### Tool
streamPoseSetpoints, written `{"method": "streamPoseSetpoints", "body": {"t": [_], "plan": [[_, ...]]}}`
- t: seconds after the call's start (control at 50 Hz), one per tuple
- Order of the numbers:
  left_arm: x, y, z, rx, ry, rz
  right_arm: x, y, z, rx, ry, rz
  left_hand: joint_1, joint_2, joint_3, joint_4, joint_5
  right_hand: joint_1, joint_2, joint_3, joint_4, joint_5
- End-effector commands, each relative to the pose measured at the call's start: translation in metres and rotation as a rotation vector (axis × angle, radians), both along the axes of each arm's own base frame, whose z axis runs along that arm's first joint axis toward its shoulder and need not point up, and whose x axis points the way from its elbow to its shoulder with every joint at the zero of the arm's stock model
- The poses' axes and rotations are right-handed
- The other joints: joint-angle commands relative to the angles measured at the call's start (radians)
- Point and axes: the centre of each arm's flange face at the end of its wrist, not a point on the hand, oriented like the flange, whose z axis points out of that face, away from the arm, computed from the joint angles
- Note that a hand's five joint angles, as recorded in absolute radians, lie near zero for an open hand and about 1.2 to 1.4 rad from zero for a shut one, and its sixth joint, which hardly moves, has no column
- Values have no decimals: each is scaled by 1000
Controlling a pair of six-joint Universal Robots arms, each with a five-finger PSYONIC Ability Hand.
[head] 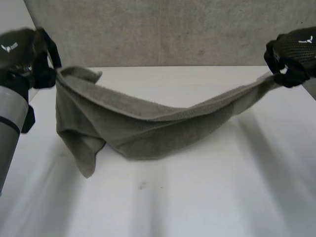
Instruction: Fold the towel.
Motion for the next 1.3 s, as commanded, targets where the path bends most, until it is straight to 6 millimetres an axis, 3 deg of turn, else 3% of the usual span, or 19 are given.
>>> {"method": "streamPoseSetpoints", "body": {"t": [0.02,0.22,0.28,0.36,0.44,0.46,0.48,0.5,0.52,0.56,0.6,0.64,0.72,0.86,0.9,1.0,1.04,1.14,1.3], "plan": [[-4,-1,-55,232,-195,-51,-1,20,-13,100,236,64,212,178,180,179,186,341,227,208,200,304],[-13,-32,-111,377,-302,-58,26,-4,-79,271,349,109,212,178,180,179,186,341,227,208,200,304],[-18,-53,-115,357,-299,-53,38,-19,-95,263,408,107,212,178,180,179,186,341,227,208,200,304],[-25,-78,-100,253,-262,-40,56,-41,-89,142,399,80,212,178,180,179,186,341,227,208,200,304],[-34,-103,-60,45,-184,-21,76,-82,-36,-214,238,-6,212,178,180,179,186,341,227,208,200,304],[-38,-114,-31,-110,-129,-13,76,-82,-36,-215,237,-7,212,178,180,179,186,341,227,208,200,304],[-41,-122,3,-300,-60,4,79,-93,-4,-383,122,-42,212,178,180,179,186,341,227,208,200,304],[-41,-122,3,-302,-59,4,79,-98,33,-567,-8,-66,212,178,180,179,186,341,227,208,200,304],[-39,-125,32,-463,-4,24,79,-98,33,-569,-9,-66,212,178,180,179,186,341,227,208,200,304],[-34,-124,57,-589,41,46,76,-94,62,-700,-111,-84,212,178,180,179,186,341,227,208,200,304],[-26,-125,71,-667,67,75,65,-81,95,-838,-222,-112,212,178,180,179,186,341,227,208,200,304],[-24,-126,71,-656,63,80,65,-80,91,-820,-215,-110,212,178,180,179,186,341,227,208,200,304],[-20,-128,43,-495,13,79,67,-81,75,-740,-187,-95,212,178,180,179,186,341,227,208,200,304],[-9,-120,-17,-236,-37,74,71,-72,6,-460,-87,-8,212,178,180,179,186,341,227,208,200,304],[-6,-107,-51,-114,-74,64,71,-68,-9,-395,-66,8,212,178,180,179,186,341,227,208,200,304],[-2,-90,-85,0,-112,56,60,-55,-61,-130,7,34,212,178,180,179,186,341,227,208,200,304],[-1,-72,-114,99,-147,37,52,-44,-90,24,67,27,212,178,180,179,186,341,227,208,200,304],[-1,-53,-141,210,-190,7,31,-34,-123,160,179,8,212,178,180,179,186,341,227,208,200,304],[-11,-23,-154,356,-243,-62,19,-23,-150,230,213,11,212,178,180,179,186,341,227,208,200,304]]}}
